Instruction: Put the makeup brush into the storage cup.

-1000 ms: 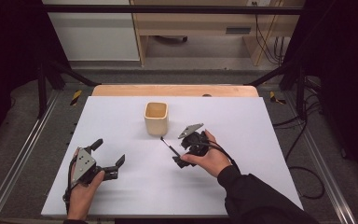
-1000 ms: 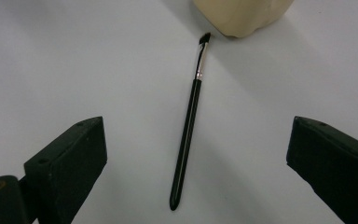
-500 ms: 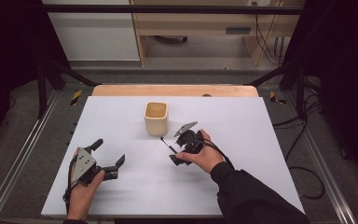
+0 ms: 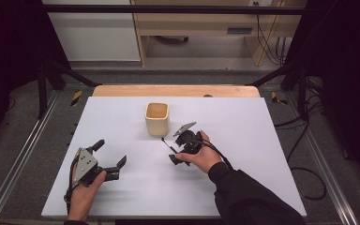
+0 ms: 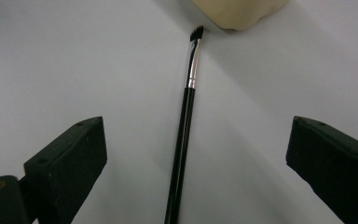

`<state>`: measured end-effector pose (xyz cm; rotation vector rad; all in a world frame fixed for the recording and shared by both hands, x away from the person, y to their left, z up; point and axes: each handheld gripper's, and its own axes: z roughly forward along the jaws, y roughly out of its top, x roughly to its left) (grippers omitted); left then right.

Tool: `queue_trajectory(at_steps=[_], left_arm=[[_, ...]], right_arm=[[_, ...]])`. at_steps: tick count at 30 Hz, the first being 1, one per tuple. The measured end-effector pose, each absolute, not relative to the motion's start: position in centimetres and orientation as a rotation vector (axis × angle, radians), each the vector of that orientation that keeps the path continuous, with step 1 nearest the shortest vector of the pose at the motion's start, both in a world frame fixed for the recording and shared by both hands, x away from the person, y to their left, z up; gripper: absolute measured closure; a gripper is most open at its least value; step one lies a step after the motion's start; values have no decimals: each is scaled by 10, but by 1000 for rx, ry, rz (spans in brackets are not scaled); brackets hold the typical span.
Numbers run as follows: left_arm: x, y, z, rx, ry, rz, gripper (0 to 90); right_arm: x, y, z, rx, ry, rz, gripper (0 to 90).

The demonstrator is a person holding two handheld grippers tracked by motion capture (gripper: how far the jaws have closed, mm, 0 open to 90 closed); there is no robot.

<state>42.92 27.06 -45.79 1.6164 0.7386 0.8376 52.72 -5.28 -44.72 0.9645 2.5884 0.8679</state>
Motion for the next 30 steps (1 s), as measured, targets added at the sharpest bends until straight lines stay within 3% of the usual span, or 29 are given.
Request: queue_trajectory(at_steps=[21,30], left_arm=[[430,270,-458,1621,737,832,15],[430,270,-458,1619,737,833,16]], right_arm=[[533,-42,-461,977,2582,876,65],[534,-42,-462,978,2590,845,185]])
